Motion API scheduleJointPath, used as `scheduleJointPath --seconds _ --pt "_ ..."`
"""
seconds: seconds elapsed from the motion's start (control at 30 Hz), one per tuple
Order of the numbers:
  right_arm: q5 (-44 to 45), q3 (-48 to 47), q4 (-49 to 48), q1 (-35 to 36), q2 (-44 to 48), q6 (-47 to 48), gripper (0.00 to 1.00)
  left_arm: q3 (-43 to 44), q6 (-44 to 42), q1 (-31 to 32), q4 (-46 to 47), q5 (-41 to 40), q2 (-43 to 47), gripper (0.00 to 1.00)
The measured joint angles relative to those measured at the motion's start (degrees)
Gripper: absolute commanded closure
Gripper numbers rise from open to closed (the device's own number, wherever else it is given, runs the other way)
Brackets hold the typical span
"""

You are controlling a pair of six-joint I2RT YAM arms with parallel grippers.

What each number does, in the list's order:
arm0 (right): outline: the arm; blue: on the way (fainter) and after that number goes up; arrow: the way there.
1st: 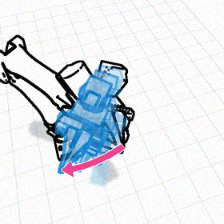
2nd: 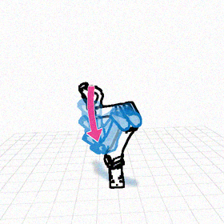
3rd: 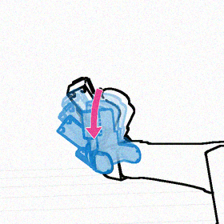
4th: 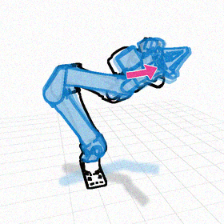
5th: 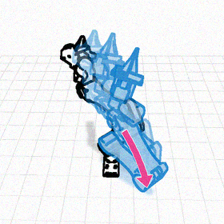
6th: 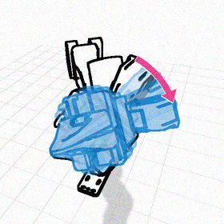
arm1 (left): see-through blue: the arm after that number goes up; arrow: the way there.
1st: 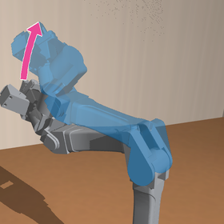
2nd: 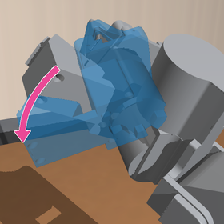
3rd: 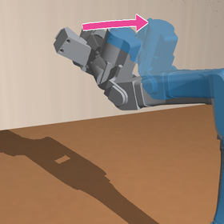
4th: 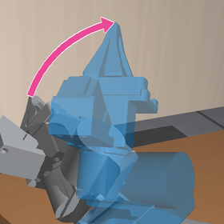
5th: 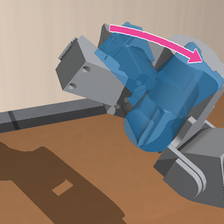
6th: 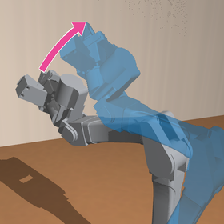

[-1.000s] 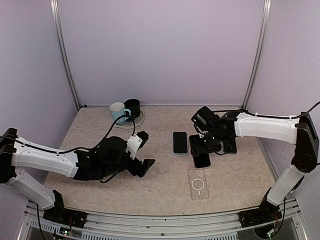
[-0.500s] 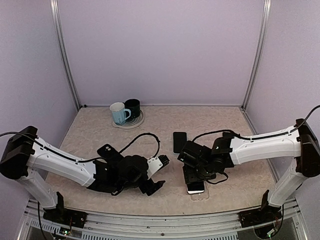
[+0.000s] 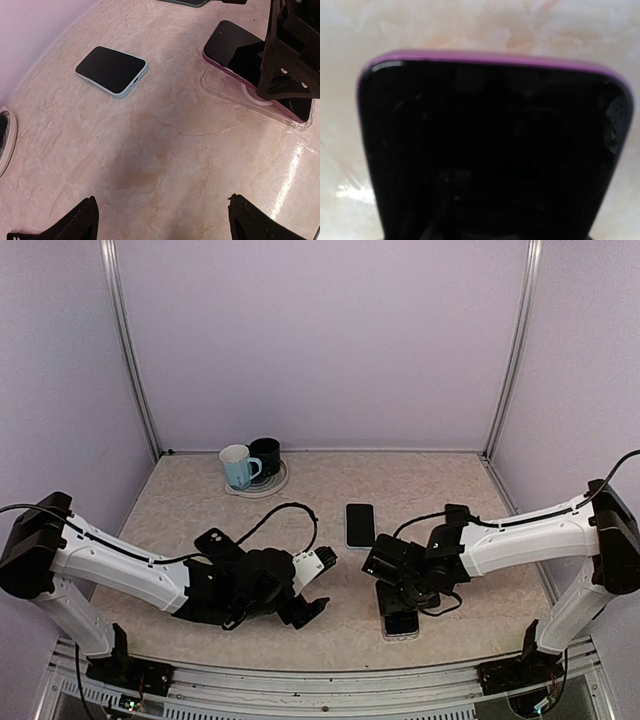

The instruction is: Put the phone into the phone case

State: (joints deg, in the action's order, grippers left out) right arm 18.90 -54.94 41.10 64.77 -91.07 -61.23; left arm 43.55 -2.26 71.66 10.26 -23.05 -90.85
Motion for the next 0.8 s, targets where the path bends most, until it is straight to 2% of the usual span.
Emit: scheduleJointPath --seconds 0.6,0.7,0.8 --pt "-4.2 4.2 -4.3 -0.8 1.1 0.6 0.47 0.0 -0.2 0.0 0.0 -1.0 -0.2 0.12" --pt "-4.7 5.1 -4.3 -0.9 1.1 0.7 0.41 0.0 -0.2 0.0 0.0 -1.2 -0.3 0.11" --pt "-6.0 5.2 -5.1 -1.1 0.9 1.5 0.26 0.0 -0.4 0.0 0.0 -1.2 -0.5 0.11"
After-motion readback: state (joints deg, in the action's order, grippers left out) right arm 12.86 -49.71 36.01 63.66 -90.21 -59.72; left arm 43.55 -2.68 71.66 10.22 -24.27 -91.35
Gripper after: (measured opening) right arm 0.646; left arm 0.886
